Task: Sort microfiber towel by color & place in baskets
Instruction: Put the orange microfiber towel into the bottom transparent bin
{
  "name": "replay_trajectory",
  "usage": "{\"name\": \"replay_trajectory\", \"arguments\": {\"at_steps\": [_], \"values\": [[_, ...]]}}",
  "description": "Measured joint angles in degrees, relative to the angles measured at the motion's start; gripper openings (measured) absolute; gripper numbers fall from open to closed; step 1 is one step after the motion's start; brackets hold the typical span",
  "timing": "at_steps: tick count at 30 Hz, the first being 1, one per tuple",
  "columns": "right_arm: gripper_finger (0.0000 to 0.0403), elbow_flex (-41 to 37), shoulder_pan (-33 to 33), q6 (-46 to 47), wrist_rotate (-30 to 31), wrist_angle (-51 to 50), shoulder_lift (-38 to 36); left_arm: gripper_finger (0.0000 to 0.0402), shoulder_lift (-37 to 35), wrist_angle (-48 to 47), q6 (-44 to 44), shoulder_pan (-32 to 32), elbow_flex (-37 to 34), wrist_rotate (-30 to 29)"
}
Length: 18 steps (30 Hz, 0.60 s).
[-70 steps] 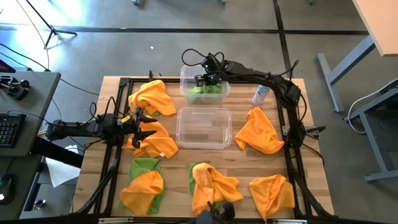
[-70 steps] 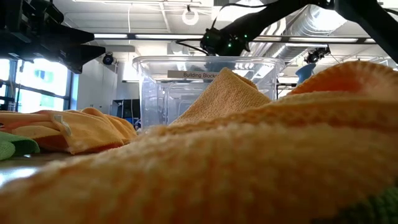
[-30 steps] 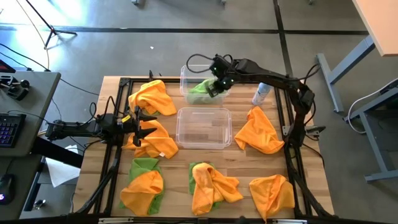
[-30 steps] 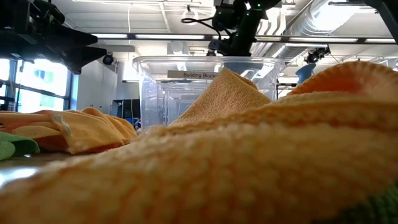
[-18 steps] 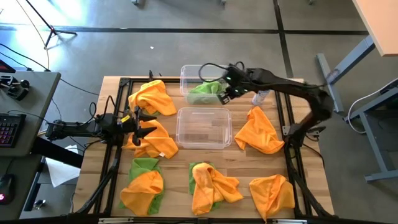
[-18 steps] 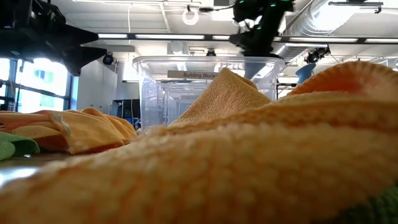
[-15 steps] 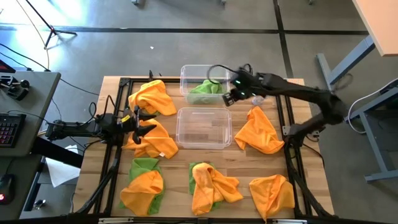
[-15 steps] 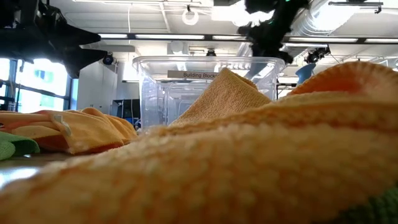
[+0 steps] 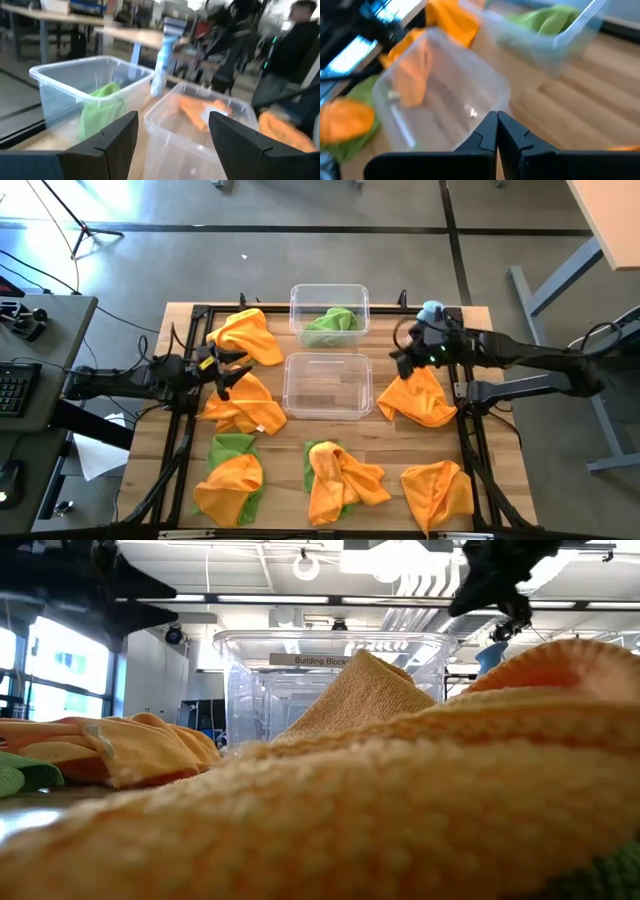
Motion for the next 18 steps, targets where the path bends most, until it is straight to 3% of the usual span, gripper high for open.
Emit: {"name": "replay_trajectory", "arguments": {"at_steps": [6, 11, 18], "values": [[0.0000, -1.44, 5.07, 3.30, 1.53, -7.72, -3.69, 0.0234, 18.01, -10.73, -2.22, 0.00, 14.20, -0.62], [0.0000, -1.50, 7.49, 5.48, 2.16, -14.21, -4.60, 0.0234, 31.09, -27.79, -9.53, -0.19, 27.52, 1.40], [0.0000, -1.50, 9.46, 3.89, 2.25, -16.10, -4.57, 0.0234, 40.40, -52.31, -18.54, -2.36, 41.03, 7.82]]}}
